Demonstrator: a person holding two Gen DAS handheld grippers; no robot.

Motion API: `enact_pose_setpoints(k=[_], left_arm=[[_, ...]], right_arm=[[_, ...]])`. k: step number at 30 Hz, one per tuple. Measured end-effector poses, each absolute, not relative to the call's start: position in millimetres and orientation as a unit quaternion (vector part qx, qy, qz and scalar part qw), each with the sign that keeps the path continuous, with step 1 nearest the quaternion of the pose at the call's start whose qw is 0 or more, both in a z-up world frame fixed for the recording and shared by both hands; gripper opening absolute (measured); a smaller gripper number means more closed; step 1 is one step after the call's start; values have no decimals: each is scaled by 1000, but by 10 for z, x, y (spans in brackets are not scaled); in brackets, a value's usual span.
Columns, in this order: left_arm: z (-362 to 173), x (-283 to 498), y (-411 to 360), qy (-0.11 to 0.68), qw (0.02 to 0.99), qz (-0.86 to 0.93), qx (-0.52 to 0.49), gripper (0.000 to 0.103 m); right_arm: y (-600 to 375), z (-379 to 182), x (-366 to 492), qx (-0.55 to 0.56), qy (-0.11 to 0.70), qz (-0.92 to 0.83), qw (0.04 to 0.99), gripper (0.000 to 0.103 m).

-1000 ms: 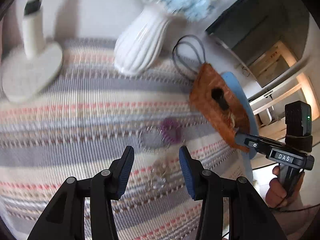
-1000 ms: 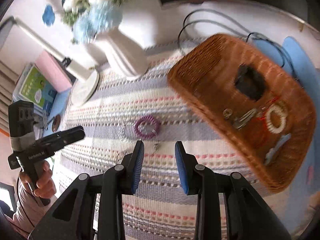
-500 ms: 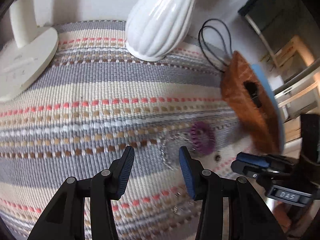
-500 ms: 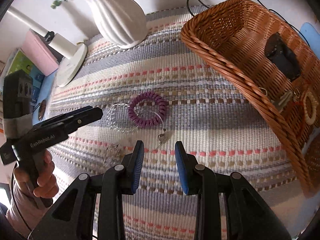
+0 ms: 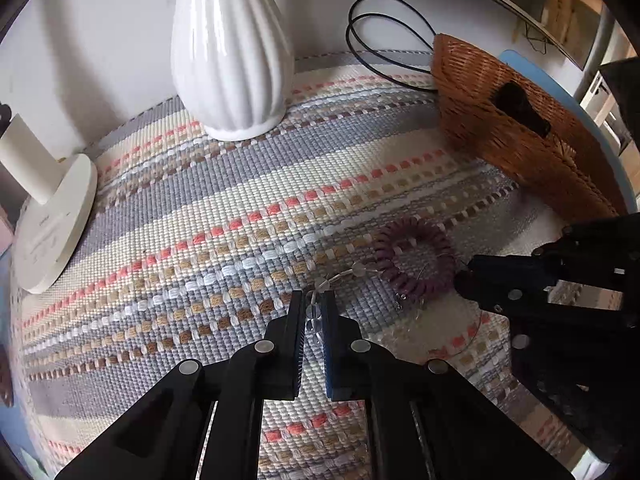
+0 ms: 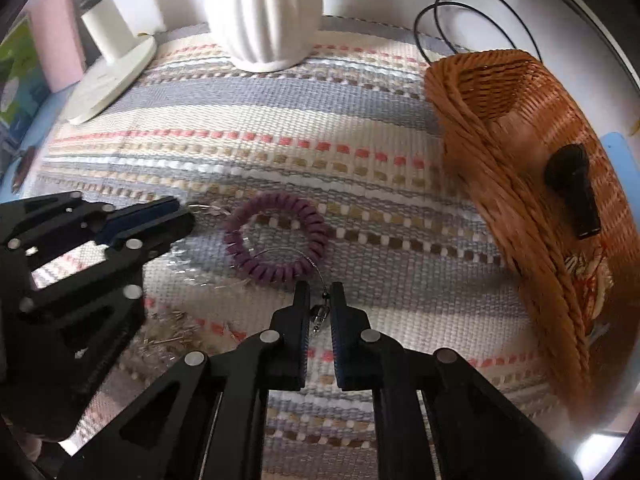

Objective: Organize jewelry

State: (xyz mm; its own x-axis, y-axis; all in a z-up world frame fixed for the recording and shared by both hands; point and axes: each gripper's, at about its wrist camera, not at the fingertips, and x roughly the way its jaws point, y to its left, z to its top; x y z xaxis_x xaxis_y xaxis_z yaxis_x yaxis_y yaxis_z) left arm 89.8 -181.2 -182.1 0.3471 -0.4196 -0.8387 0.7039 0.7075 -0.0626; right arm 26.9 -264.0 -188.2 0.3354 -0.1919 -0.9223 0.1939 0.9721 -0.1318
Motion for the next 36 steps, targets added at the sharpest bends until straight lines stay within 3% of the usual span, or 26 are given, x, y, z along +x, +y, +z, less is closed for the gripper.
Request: enact_pose_setpoints(k=[17,30,36], left_arm=[[-1322,915,-890,466,809,-357,28,7],[-989,772,-1062,441,811,-383,17,7],[-769,757,-1179,440,764,-469,-35,7]], right_arm=[[-2836,-664,-304,98,474,-72,872,11],[-2993,-240,-663,147,436,-40,887,11],[-3158,-57,-830,145,416,-53,896,11]])
